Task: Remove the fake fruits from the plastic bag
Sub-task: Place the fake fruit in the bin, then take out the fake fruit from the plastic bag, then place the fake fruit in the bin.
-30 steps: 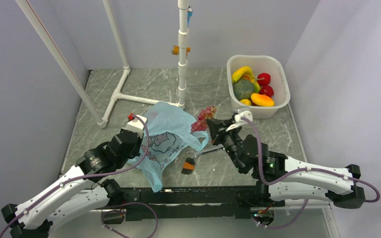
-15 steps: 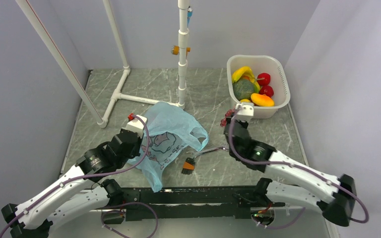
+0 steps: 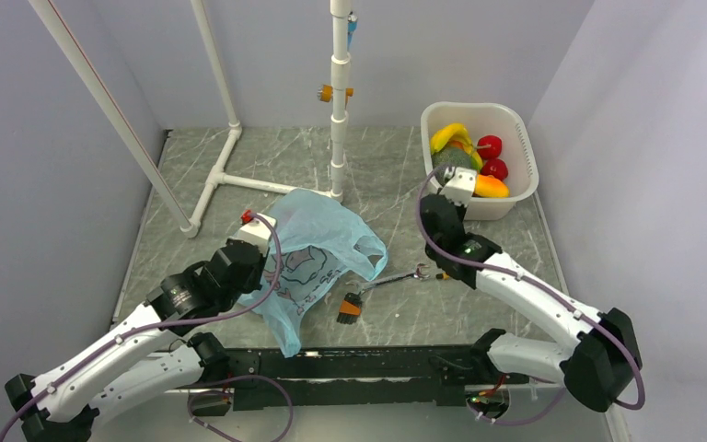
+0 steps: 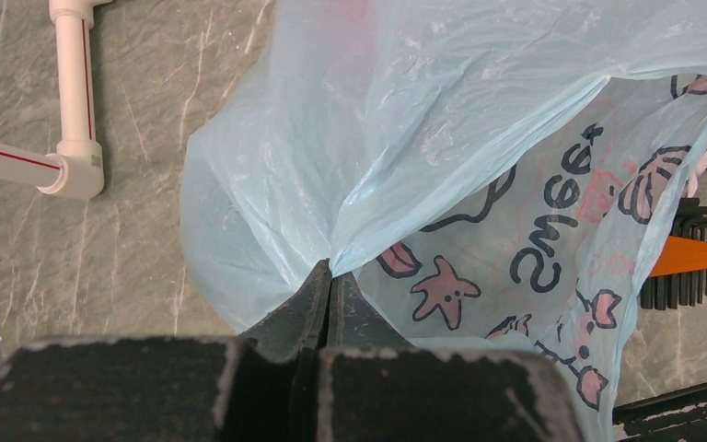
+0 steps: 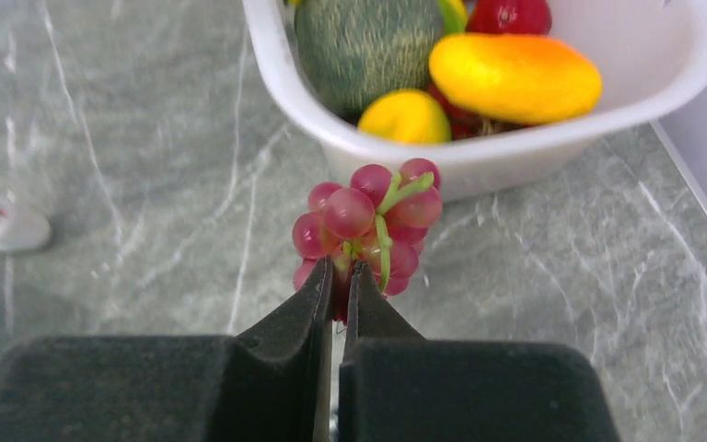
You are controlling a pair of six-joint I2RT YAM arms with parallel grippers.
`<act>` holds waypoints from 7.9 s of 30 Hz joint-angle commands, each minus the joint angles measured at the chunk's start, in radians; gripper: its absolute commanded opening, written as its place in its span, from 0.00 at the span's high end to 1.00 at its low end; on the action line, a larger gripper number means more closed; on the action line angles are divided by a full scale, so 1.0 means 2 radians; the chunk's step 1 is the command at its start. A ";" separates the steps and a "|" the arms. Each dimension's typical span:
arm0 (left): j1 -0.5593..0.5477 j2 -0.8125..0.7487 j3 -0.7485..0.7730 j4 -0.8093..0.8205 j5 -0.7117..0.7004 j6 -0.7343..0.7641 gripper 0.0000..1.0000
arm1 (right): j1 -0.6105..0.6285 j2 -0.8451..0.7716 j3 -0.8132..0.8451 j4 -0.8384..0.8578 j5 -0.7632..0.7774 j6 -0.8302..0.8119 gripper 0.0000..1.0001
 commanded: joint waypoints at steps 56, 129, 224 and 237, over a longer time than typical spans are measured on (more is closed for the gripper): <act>-0.003 0.002 0.024 0.003 -0.002 -0.006 1.00 | 0.037 -0.033 0.016 0.031 -0.234 -0.016 0.18; -0.005 0.007 0.024 -0.004 -0.035 -0.016 1.00 | 0.175 0.571 0.249 0.577 -0.229 -0.238 0.01; -0.008 -0.003 0.026 -0.005 -0.027 -0.011 1.00 | 0.030 -0.073 -0.044 0.202 -0.087 0.034 1.00; -0.008 -0.003 0.028 -0.010 -0.031 -0.016 1.00 | -0.247 0.272 0.314 0.008 -0.168 0.077 1.00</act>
